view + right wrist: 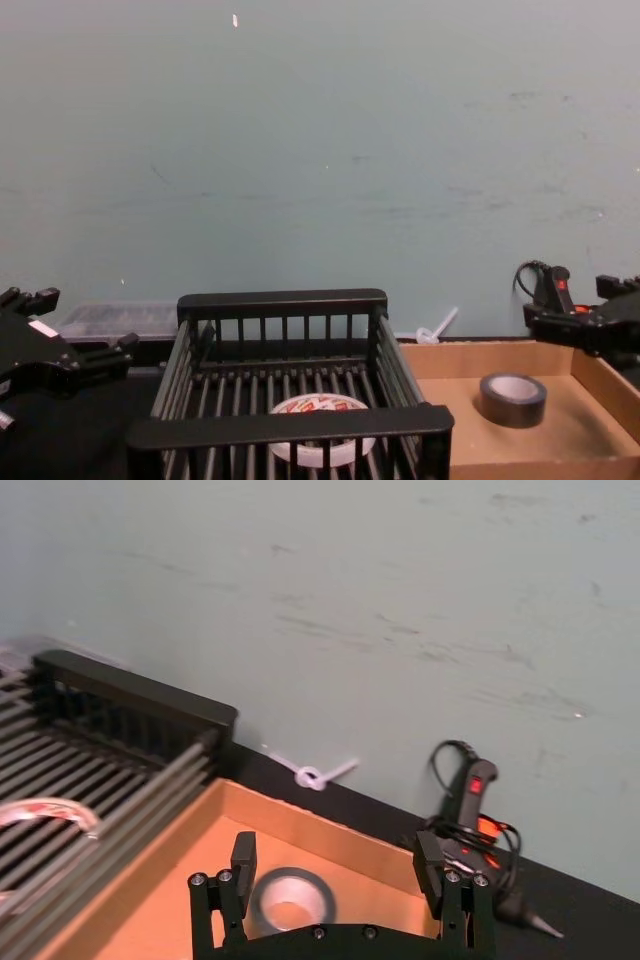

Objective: Pick up the white tape and place it into the black box , Pick up the silver tape and place it into the brown box.

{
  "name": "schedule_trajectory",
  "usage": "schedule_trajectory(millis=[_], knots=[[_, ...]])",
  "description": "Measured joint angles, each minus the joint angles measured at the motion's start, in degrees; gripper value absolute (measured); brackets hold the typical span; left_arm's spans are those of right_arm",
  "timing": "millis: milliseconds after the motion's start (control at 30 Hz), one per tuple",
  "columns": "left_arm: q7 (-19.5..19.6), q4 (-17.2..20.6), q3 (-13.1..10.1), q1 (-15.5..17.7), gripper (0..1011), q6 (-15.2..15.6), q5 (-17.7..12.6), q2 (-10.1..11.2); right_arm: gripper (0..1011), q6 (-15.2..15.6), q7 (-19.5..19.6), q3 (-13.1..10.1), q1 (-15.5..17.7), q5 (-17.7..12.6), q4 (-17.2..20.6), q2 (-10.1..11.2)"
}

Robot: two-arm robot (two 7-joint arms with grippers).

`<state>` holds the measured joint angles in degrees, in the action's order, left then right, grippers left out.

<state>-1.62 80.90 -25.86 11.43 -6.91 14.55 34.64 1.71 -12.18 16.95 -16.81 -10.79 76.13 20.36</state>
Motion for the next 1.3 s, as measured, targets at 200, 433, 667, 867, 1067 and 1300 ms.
schedule_trajectory(millis=[200, 433, 667, 867, 1067, 1300], knots=[[0.0, 0.0, 0.0, 0.0, 1001, 0.0, 0.0, 0.0, 1002, -2.1, 4.1, -0.5, -1.1, 3.2, -3.5, -2.3], [0.0, 0.0, 0.0, 0.0, 1001, 0.0, 0.0, 0.0, 1002, -3.4, 6.2, -1.1, -1.9, 5.5, -6.0, -3.8], [0.0, 0.0, 0.0, 0.0, 1001, 0.0, 0.0, 0.0, 1002, -3.9, 6.8, -1.4, -2.3, 6.9, -7.4, -4.7], [0.0, 0.0, 0.0, 0.0, 1001, 0.0, 0.0, 0.0, 1002, -3.9, 6.7, -1.3, -2.3, 6.8, -7.3, -4.6], [0.0, 0.0, 0.0, 0.0, 1001, 0.0, 0.0, 0.0, 1002, -3.8, 6.7, -1.3, -2.3, 6.7, -7.1, -4.5], [0.0, 0.0, 0.0, 0.0, 1001, 0.0, 0.0, 0.0, 1003, -3.8, 6.6, -1.3, -2.2, 6.6, -7.0, -4.5]])
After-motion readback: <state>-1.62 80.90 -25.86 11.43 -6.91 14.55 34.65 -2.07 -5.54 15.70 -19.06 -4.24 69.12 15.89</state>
